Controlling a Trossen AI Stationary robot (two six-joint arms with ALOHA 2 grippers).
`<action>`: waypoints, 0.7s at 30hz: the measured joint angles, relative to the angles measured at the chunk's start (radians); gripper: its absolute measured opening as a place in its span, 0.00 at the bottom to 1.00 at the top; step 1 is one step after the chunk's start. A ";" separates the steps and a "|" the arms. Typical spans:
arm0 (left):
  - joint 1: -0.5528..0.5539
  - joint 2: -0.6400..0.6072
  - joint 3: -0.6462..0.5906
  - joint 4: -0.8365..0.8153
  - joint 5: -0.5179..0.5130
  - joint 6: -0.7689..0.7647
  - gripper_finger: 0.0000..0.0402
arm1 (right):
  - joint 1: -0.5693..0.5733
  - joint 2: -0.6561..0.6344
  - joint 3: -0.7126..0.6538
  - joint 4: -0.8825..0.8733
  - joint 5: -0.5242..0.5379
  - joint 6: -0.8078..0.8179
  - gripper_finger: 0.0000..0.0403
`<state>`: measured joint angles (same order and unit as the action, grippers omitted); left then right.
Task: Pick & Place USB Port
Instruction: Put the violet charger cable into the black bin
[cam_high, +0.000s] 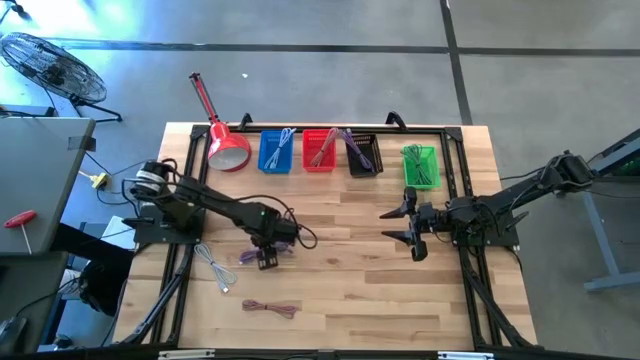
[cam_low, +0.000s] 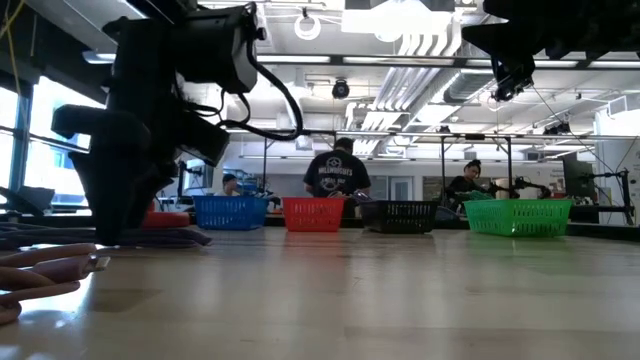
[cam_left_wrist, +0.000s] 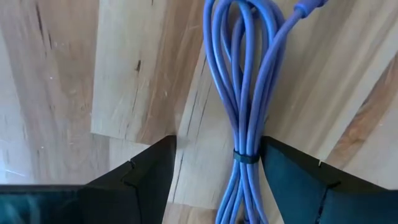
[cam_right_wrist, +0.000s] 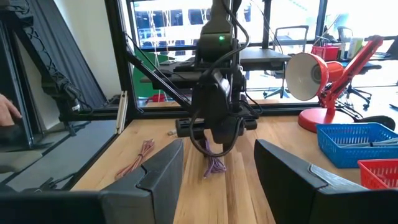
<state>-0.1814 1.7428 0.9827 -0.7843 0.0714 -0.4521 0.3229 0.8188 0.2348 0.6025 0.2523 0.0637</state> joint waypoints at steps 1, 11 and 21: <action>0.000 0.000 -0.009 0.011 0.002 0.000 0.58 | 0.000 0.000 0.000 0.000 0.000 -0.001 0.47; -0.001 0.002 -0.024 0.012 -0.063 0.064 0.16 | 0.000 0.000 0.000 0.000 0.000 -0.001 0.47; -0.004 0.002 -0.008 0.010 -0.124 0.071 0.04 | 0.000 0.000 0.000 0.000 0.000 -0.001 0.47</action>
<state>-0.1850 1.7447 0.9750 -0.7742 -0.0527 -0.3807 0.3229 0.8188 0.2348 0.6029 0.2520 0.0624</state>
